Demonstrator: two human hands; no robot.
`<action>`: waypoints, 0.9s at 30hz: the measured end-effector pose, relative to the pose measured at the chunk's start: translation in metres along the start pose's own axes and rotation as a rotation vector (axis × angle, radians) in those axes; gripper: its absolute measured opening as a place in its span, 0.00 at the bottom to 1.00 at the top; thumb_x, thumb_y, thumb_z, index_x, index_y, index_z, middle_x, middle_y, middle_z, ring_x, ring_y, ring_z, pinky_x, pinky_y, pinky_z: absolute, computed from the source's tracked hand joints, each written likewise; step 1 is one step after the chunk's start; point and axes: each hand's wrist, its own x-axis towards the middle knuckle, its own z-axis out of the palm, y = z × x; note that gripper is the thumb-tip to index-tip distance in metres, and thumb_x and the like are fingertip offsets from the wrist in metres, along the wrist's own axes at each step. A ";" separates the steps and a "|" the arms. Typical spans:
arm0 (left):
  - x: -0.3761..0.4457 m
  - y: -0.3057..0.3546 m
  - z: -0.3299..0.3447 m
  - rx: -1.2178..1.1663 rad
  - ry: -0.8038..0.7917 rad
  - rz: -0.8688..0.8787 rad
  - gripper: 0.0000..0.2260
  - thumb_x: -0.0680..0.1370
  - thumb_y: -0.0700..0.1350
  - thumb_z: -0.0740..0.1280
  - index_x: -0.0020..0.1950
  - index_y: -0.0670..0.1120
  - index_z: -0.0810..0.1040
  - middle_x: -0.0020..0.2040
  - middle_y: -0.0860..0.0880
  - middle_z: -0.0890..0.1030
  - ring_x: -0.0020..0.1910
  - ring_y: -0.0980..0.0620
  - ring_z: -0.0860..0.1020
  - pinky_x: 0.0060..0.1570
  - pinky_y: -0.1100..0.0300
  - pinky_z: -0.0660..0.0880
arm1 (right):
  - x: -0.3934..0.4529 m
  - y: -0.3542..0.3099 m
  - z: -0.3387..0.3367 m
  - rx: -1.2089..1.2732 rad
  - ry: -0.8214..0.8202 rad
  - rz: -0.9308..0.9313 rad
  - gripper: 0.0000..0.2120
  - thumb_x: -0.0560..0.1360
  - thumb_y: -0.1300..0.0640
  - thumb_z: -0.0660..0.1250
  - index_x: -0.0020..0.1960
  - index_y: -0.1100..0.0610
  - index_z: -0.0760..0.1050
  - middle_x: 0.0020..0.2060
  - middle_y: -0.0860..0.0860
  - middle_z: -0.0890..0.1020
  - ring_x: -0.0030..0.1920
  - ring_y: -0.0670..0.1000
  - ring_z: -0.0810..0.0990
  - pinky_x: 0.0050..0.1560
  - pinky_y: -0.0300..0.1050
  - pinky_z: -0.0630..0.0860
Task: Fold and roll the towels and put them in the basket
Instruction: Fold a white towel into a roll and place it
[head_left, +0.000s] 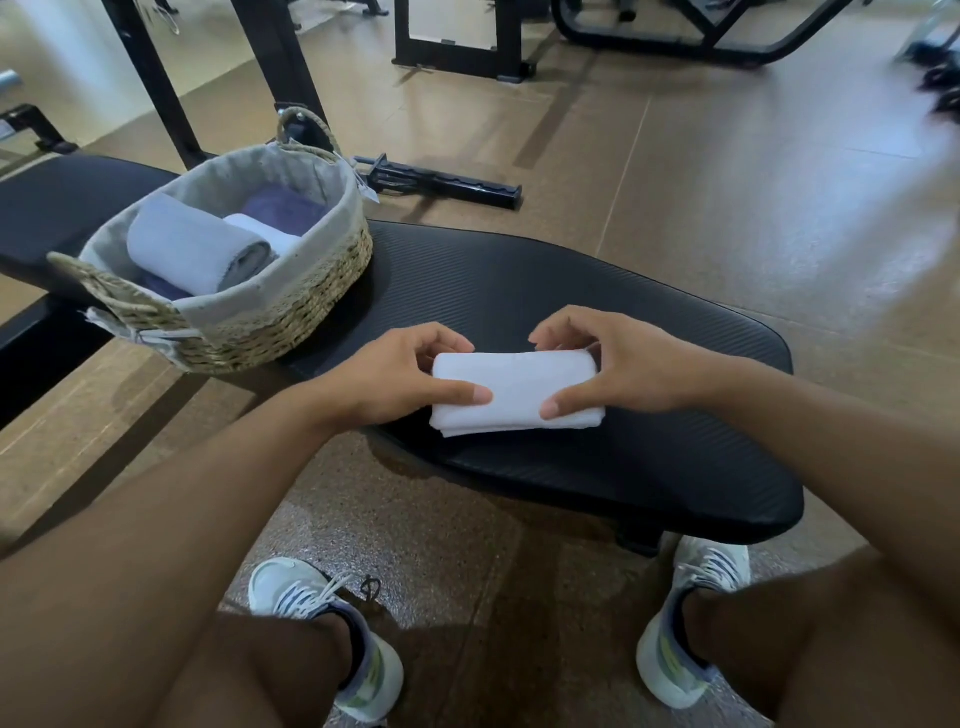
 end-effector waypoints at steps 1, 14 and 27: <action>0.000 0.000 0.001 0.027 -0.013 -0.006 0.30 0.57 0.65 0.80 0.56 0.58 0.81 0.53 0.57 0.85 0.53 0.57 0.83 0.60 0.51 0.79 | 0.000 0.000 0.001 -0.036 -0.023 0.000 0.34 0.63 0.37 0.80 0.65 0.39 0.71 0.57 0.37 0.77 0.57 0.38 0.76 0.56 0.36 0.72; -0.001 0.010 0.007 0.210 -0.015 0.032 0.17 0.65 0.59 0.82 0.47 0.55 0.81 0.41 0.57 0.83 0.38 0.64 0.79 0.37 0.68 0.72 | 0.007 -0.005 0.006 -0.180 -0.111 0.006 0.33 0.64 0.41 0.81 0.65 0.40 0.74 0.56 0.37 0.79 0.55 0.41 0.77 0.56 0.40 0.75; -0.009 0.022 0.012 0.190 -0.102 0.034 0.27 0.64 0.66 0.78 0.57 0.57 0.80 0.51 0.58 0.85 0.50 0.62 0.82 0.55 0.55 0.80 | -0.001 -0.019 -0.006 0.687 0.257 -0.016 0.30 0.68 0.68 0.78 0.66 0.50 0.73 0.49 0.52 0.86 0.49 0.49 0.84 0.52 0.45 0.79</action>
